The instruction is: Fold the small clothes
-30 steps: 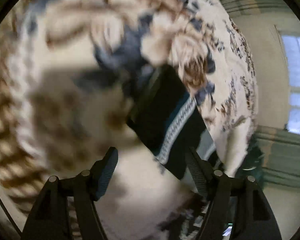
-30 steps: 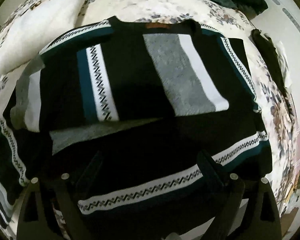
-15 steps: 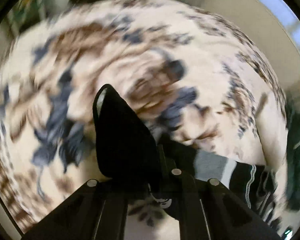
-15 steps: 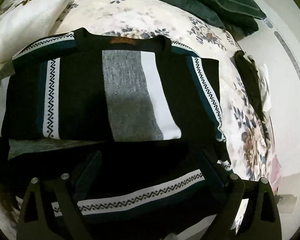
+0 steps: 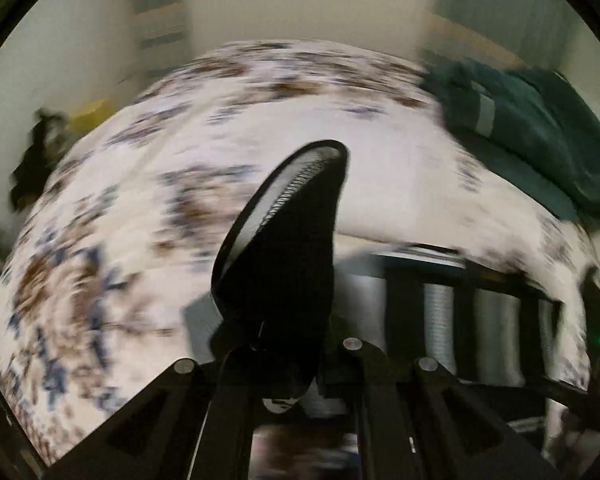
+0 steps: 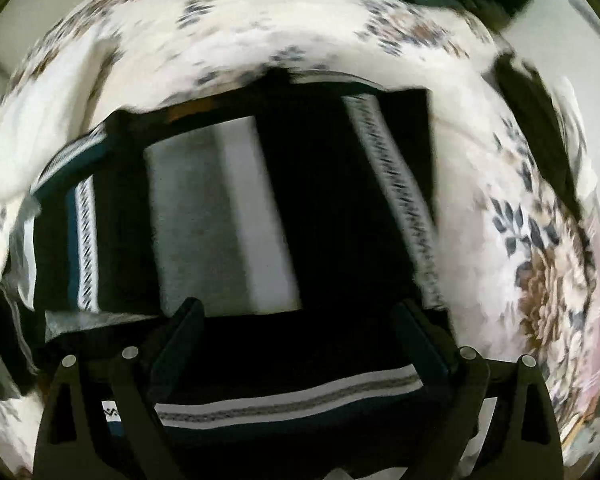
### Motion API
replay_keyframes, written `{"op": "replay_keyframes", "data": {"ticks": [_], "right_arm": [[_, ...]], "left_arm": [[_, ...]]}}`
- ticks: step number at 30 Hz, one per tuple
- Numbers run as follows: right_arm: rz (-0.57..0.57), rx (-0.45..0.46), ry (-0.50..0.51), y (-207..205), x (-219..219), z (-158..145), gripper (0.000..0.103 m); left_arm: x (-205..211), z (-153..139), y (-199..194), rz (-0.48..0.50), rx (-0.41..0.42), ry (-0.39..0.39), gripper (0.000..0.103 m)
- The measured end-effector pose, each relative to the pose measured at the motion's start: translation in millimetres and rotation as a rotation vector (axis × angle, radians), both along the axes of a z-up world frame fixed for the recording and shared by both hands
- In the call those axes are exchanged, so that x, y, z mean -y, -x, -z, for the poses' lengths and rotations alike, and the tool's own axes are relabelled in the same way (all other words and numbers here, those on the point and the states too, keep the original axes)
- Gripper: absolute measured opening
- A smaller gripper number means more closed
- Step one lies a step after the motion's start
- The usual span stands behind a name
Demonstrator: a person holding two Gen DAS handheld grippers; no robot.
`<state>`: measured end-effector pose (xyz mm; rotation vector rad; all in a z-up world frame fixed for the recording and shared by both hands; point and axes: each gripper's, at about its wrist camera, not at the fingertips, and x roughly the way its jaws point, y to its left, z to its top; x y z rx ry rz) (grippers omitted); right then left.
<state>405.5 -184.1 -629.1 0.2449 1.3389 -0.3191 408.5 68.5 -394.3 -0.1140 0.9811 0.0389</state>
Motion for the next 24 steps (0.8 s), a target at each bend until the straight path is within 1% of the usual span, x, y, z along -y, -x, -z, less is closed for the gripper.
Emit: {"op": "replay_keyframes", "data": {"ticks": [4, 6, 7, 10, 11, 12, 13, 15, 17, 18, 19, 20, 21, 22, 23, 24], "right_arm": [[0.089, -0.010, -0.042, 11, 70, 1, 0.097], [0.133, -0.017, -0.048, 19, 104, 2, 0.097], [0.156, -0.023, -0.049, 24, 123, 3, 0.097], [0.224, -0.037, -0.056, 38, 172, 7, 0.097], [0.244, -0.041, -0.059, 42, 187, 8, 0.097], [0.262, -0.045, -0.064, 47, 201, 10, 0.097], [0.279, -0.048, -0.075, 53, 215, 11, 0.097], [0.305, -0.058, -0.106, 62, 239, 14, 0.097], [0.321, -0.054, -0.158, 69, 258, 14, 0.097], [0.332, -0.057, -0.211, 73, 270, 13, 0.097], [0.339, -0.059, -0.258, 75, 278, 12, 0.097], [0.345, -0.055, -0.312, 76, 285, 11, 0.097], [0.352, -0.039, -0.371, 77, 291, 7, 0.097], [0.352, -0.017, -0.437, 75, 295, 3, 0.096], [0.344, 0.003, -0.485, 72, 297, -1, 0.091], [0.325, 0.030, -0.535, 64, 297, -6, 0.084]], "left_arm": [[104, -2, -19, 0.140, 0.007, 0.022, 0.004], [163, 3, -29, 0.211, -0.003, 0.041, 0.004], [186, 6, -34, 0.240, -0.010, 0.048, 0.004], [262, 21, -40, 0.332, -0.047, 0.082, 0.004], [280, 26, -42, 0.356, -0.065, 0.093, 0.005], [306, 35, -42, 0.382, -0.102, 0.103, 0.006], [319, 40, -41, 0.389, -0.123, 0.103, 0.009], [346, 53, -40, 0.395, -0.173, 0.096, 0.009], [358, 61, -36, 0.381, -0.196, 0.039, 0.012], [357, 63, -31, 0.372, -0.192, 0.007, 0.015], [351, 63, -26, 0.364, -0.182, -0.013, 0.024], [343, 63, -23, 0.346, -0.172, -0.035, 0.039], [329, 63, -17, 0.319, -0.165, -0.064, 0.048], [315, 64, -12, 0.293, -0.159, -0.087, 0.062], [294, 66, -3, 0.258, -0.153, -0.128, 0.073], [278, 67, 5, 0.237, -0.151, -0.157, 0.078]]}}
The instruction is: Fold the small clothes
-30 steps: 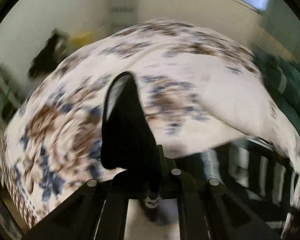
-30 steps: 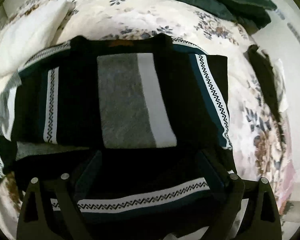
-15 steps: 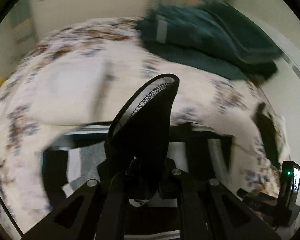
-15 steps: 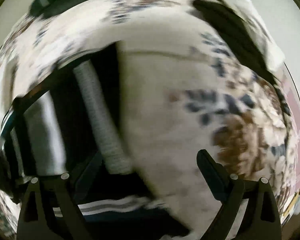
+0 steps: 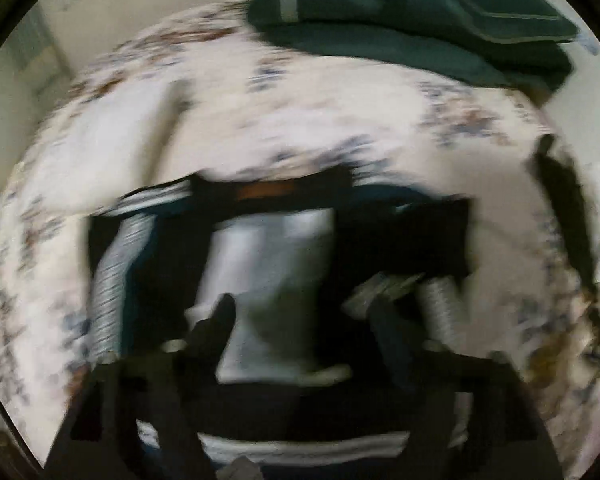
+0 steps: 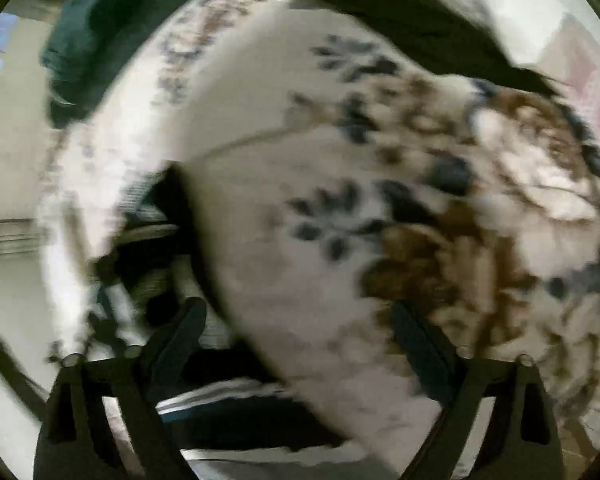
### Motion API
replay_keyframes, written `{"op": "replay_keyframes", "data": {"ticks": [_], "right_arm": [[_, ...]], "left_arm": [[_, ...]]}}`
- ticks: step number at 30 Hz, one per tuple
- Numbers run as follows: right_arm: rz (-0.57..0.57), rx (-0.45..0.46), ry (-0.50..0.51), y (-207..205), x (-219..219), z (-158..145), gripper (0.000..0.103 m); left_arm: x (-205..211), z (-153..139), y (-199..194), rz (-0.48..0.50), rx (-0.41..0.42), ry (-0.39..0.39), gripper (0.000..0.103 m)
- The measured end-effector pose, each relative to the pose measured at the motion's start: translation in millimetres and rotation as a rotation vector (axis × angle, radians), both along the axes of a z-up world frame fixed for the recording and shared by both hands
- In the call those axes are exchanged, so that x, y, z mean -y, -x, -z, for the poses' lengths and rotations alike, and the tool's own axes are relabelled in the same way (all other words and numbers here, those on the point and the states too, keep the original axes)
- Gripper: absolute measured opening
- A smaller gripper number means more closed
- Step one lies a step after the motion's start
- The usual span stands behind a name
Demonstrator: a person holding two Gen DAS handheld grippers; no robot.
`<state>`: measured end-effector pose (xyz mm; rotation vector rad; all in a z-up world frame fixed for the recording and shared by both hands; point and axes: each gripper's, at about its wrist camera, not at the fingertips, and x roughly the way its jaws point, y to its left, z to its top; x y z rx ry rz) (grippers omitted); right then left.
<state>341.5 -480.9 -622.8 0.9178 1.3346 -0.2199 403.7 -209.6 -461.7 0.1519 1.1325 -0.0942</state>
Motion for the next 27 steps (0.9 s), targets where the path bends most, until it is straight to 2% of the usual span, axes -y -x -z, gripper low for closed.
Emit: {"op": "replay_keyframes", "data": {"ticks": [1, 2, 6, 7, 8, 10, 11, 13, 14, 15, 17, 19, 21, 22, 23, 24, 25, 27], "right_arm": [[-0.016, 0.018, -0.022, -8, -5, -4, 0.081], [-0.037, 0.032, -0.043, -18, -11, -7, 0.080], [-0.118, 0.071, -0.112, -70, -45, -3, 0.080], [-0.117, 0.063, -0.139, -85, -55, 3, 0.080], [-0.112, 0.065, -0.178, -99, -63, 9, 0.080], [-0.110, 0.024, -0.234, -128, -83, 28, 0.080], [-0.131, 0.004, -0.237, -141, -95, 37, 0.080], [-0.202, -0.105, -0.196, -169, -121, 58, 0.079], [-0.216, -0.116, -0.187, -174, -130, 62, 0.055], [-0.234, -0.091, -0.180, -177, -140, 60, 0.004], [-0.285, -0.001, -0.123, -181, -154, 35, 0.004], [-0.321, 0.162, -0.067, -173, -157, -10, 0.004], [-0.345, 0.233, -0.011, -160, -152, -35, 0.004], [-0.368, 0.219, 0.049, -151, -146, -37, 0.004], [-0.408, 0.176, 0.105, -144, -141, -29, 0.013], [-0.444, 0.112, 0.138, -138, -138, -17, 0.027], [-0.484, -0.009, 0.178, -130, -132, 3, 0.033], [-0.481, -0.146, 0.208, -113, -118, 27, 0.034]], "left_arm": [[-20, 5, 10, -0.024, -0.002, -0.048, 0.089], [-41, 12, 21, -0.045, -0.018, -0.095, 0.093], [-122, 64, 65, -0.159, -0.127, -0.314, 0.094], [-136, 75, 73, -0.184, -0.151, -0.336, 0.094], [-150, 85, 80, -0.215, -0.178, -0.347, 0.094], [-175, 100, 92, -0.278, -0.220, -0.314, 0.094], [-182, 104, 95, -0.296, -0.221, -0.283, 0.097], [-189, 107, 97, -0.313, -0.213, -0.237, 0.099], [-191, 110, 98, -0.317, -0.216, -0.218, 0.100], [-194, 113, 96, -0.325, -0.227, -0.197, 0.102], [-198, 119, 94, -0.341, -0.237, -0.157, 0.103], [-206, 123, 91, -0.357, -0.247, -0.101, 0.103], [-212, 125, 91, -0.370, -0.251, -0.056, 0.103], [-214, 125, 91, -0.372, -0.249, -0.044, 0.103], [-215, 126, 93, -0.376, -0.243, -0.036, 0.103], [-215, 125, 95, -0.378, -0.230, -0.035, 0.103], [-213, 125, 97, -0.373, -0.219, -0.039, 0.103], [-214, 123, 98, -0.353, -0.235, -0.033, 0.103]]}}
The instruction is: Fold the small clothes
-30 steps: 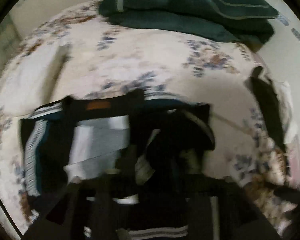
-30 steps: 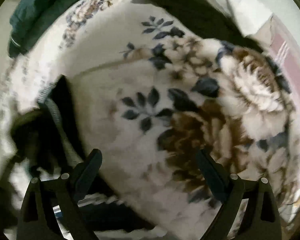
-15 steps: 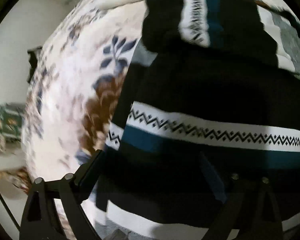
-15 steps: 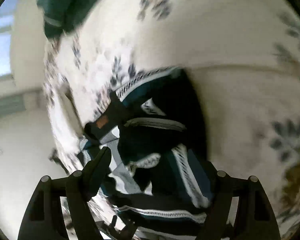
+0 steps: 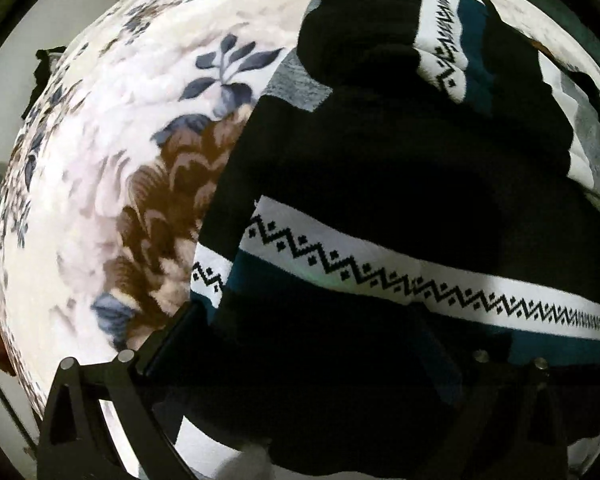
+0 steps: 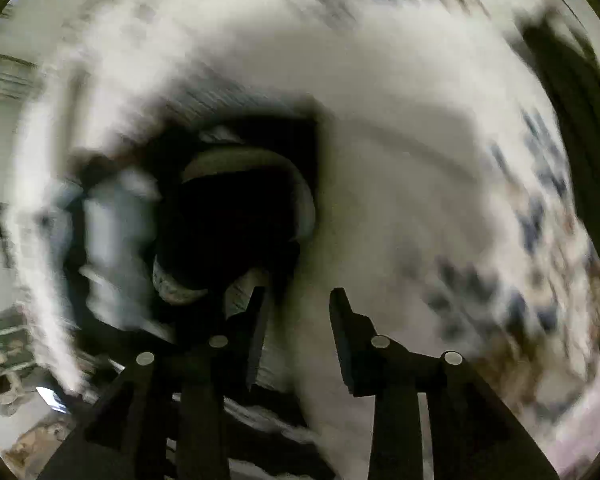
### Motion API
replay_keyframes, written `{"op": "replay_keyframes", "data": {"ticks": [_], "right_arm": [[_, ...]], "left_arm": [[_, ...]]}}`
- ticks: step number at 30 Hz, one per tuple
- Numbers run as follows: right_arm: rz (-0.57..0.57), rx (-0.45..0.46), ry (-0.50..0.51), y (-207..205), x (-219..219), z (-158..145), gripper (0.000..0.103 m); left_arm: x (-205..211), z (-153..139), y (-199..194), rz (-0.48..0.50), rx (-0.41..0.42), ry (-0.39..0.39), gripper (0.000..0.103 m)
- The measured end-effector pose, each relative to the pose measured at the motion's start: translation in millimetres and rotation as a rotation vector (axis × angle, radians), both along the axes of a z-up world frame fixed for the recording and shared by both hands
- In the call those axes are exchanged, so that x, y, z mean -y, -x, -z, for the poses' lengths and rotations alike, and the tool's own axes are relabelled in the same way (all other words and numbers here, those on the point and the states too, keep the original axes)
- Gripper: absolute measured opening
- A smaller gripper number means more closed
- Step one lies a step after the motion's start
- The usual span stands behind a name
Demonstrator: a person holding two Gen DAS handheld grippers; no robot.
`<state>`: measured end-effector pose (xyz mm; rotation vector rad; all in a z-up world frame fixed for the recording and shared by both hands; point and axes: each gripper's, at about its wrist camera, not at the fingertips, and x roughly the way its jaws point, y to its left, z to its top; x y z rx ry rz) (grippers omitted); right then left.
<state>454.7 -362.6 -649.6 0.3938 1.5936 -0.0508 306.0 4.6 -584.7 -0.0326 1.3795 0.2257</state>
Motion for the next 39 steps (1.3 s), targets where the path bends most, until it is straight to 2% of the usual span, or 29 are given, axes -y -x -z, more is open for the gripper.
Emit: {"op": "replay_keyframes", "data": {"ticks": [1, 2, 4, 5, 6, 8, 9, 10, 11, 12, 14, 15, 16, 17, 19, 20, 22, 24, 26, 27, 29, 32, 34, 35, 36, 38, 39], "right_arm": [[0.049, -0.005, -0.013, 6, 11, 3, 0.034], [0.098, 0.008, -0.040, 8, 18, 1, 0.040], [0.216, 0.089, -0.143, 8, 31, -9, 0.058], [0.258, 0.128, -0.193, 5, 33, -12, 0.070], [0.294, 0.156, -0.239, 0, 33, -12, 0.075], [0.311, 0.153, -0.286, -13, 24, -2, 0.075], [0.290, 0.117, -0.275, -24, 15, 9, 0.075], [0.263, 0.088, -0.259, -30, 7, 16, 0.071], [0.225, 0.076, -0.242, -33, -4, 19, 0.032], [0.182, 0.085, -0.212, -33, -11, 16, 0.003], [0.099, 0.172, -0.108, -35, -24, -5, 0.003], [0.074, 0.183, -0.046, -32, -21, -10, 0.003], [0.049, 0.151, 0.027, -30, -16, -5, 0.003], [0.029, 0.095, 0.057, -29, -12, 3, 0.005], [0.027, -0.020, 0.093, -31, -6, 12, 0.021], [0.045, -0.013, 0.097, -32, -4, 3, 0.027], [0.057, 0.103, 0.059, -41, -13, -33, 0.029], [0.002, 0.192, -0.032, -57, -40, -61, 0.045], [-0.116, 0.229, -0.140, -84, -87, -74, 0.046], [-0.197, 0.220, -0.194, -100, -119, -71, 0.046], [-0.349, 0.151, -0.203, -125, -175, -54, 0.046], [-0.528, 0.042, -0.074, -148, -234, -9, 0.046], [-0.613, -0.064, -0.041, -152, -258, 25, 0.041], [-0.641, -0.070, -0.027, -150, -265, 30, 0.013], [-0.656, -0.035, 0.001, -149, -269, 27, 0.003], [-0.589, 0.059, 0.040, -157, -258, 14, 0.002], [-0.532, 0.067, 0.035, -162, -249, 11, 0.002]], "left_arm": [[-1, -2, 1, 0.014, -0.022, 0.017, 0.103], [-4, -4, 0, 0.015, -0.036, 0.035, 0.103], [-16, -16, -1, -0.011, -0.028, 0.054, 0.103], [-22, -22, -2, -0.028, -0.016, 0.047, 0.103], [-29, -30, -3, -0.054, 0.004, 0.043, 0.103], [-43, -47, -8, -0.109, 0.046, 0.030, 0.103], [-48, -52, -11, -0.128, 0.063, 0.028, 0.103], [-54, -59, -15, -0.150, 0.081, 0.030, 0.103], [-59, -64, -19, -0.167, 0.097, 0.034, 0.103], [-63, -68, -24, -0.183, 0.116, 0.038, 0.103], [-66, -69, -36, -0.189, 0.129, 0.043, 0.103], [-68, -68, -42, -0.184, 0.131, 0.050, 0.103], [-67, -67, -47, -0.181, 0.127, 0.054, 0.103], [-68, -64, -52, -0.179, 0.122, 0.064, 0.103], [-71, -59, -60, -0.187, 0.118, 0.100, 0.103], [-69, -60, -63, -0.193, 0.122, 0.109, 0.103], [-70, -59, -71, -0.208, 0.131, 0.118, 0.103], [-70, -55, -75, -0.220, 0.131, 0.121, 0.103], [-71, -48, -81, -0.233, 0.130, 0.125, 0.103], [-70, -43, -84, -0.234, 0.126, 0.116, 0.103], [-68, -33, -88, -0.222, 0.102, 0.094, 0.103], [-66, -16, -94, -0.195, 0.073, 0.066, 0.103], [-67, -12, -95, -0.189, 0.072, 0.066, 0.103], [-67, -11, -96, -0.187, 0.074, 0.068, 0.103], [-67, -11, -96, -0.181, 0.078, 0.066, 0.103], [-66, -9, -96, -0.168, 0.084, 0.063, 0.103], [-66, -9, -96, -0.163, 0.089, 0.063, 0.103]]}}
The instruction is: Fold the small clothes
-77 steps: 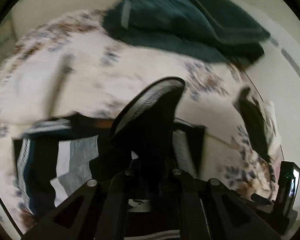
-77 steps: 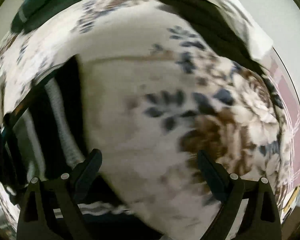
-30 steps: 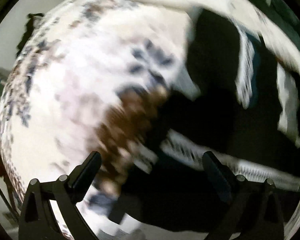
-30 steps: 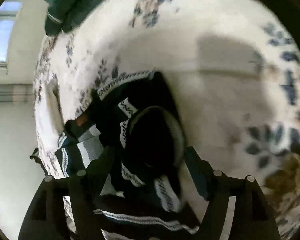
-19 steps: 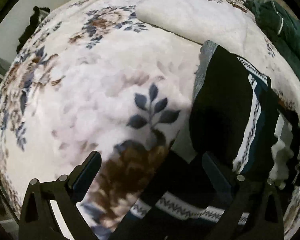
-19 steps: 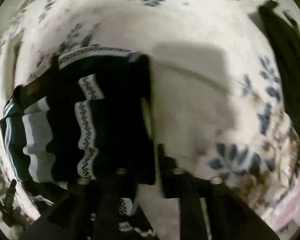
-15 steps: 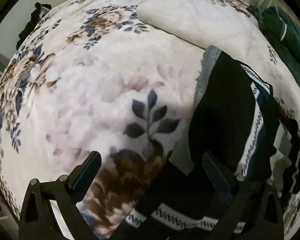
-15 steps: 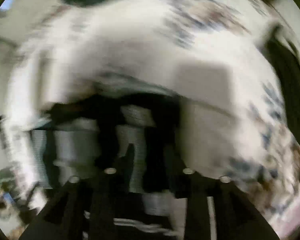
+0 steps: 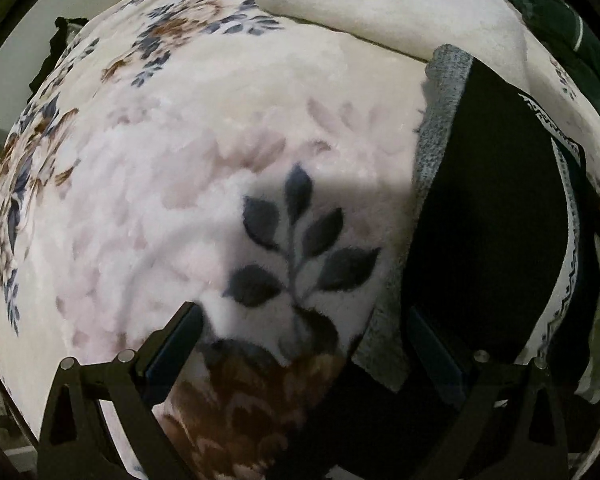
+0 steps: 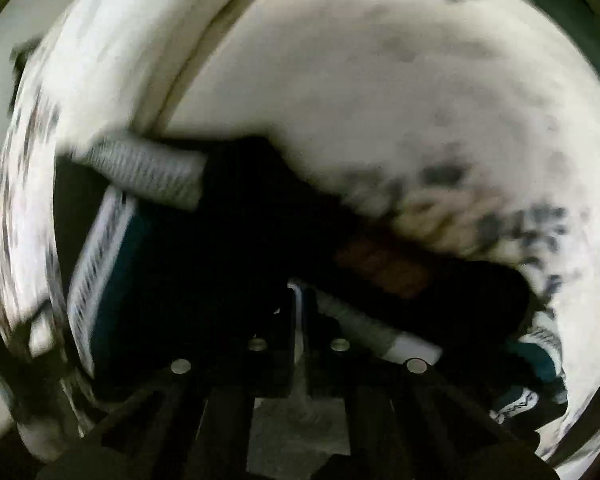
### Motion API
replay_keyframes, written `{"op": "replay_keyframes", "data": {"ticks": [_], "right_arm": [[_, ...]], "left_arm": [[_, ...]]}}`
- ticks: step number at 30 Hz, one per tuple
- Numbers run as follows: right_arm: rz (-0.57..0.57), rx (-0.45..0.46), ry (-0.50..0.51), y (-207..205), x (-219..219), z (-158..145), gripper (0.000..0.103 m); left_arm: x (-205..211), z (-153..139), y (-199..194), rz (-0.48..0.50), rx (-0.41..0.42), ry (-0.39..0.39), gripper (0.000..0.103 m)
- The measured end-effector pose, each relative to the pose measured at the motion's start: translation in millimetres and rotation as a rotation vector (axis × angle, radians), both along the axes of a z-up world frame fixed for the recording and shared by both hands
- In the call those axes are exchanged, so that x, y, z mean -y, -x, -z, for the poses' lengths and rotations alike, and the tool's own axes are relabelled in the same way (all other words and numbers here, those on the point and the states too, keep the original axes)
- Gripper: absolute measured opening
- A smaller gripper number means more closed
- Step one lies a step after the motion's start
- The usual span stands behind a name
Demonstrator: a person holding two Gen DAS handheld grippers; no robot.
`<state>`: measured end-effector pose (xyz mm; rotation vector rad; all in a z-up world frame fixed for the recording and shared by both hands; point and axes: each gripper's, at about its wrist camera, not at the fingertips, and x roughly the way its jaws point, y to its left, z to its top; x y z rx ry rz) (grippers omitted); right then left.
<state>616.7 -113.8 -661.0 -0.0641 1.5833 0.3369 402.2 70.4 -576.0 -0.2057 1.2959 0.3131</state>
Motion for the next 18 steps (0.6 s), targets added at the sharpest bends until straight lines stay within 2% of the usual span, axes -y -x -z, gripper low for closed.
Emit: {"op": "replay_keyframes", "data": {"ticks": [1, 4, 5, 6, 9, 12, 15, 18], "right_arm": [[0.046, -0.033, -0.021, -3, 8, 3, 0.003], [0.050, -0.091, -0.036, 1, 13, -3, 0.009], [0.082, -0.084, -0.036, 6, 24, -16, 0.016], [0.128, -0.072, -0.053, 12, 39, -30, 0.028], [0.360, -0.020, -0.112, 42, 116, -78, 0.051], [0.573, 0.011, -0.136, 84, 207, -104, 0.057], [0.734, -0.002, -0.153, 100, 286, -84, 0.058], [0.816, -0.068, -0.251, 91, 334, -31, 0.058]], "left_arm": [[0, 0, 0, 0.004, 0.000, 0.001, 0.103], [-7, -7, -8, 0.014, 0.004, 0.005, 0.103], [-8, -15, -9, 0.017, 0.015, 0.001, 0.103], [-10, -23, -9, 0.022, 0.030, -0.001, 0.103], [-12, -54, -3, 0.048, 0.095, -0.026, 0.103], [-9, -78, 7, 0.073, 0.148, -0.047, 0.103], [-3, -94, 21, 0.064, 0.176, -0.051, 0.103], [5, -96, 36, 0.028, 0.147, -0.038, 0.103]]}}
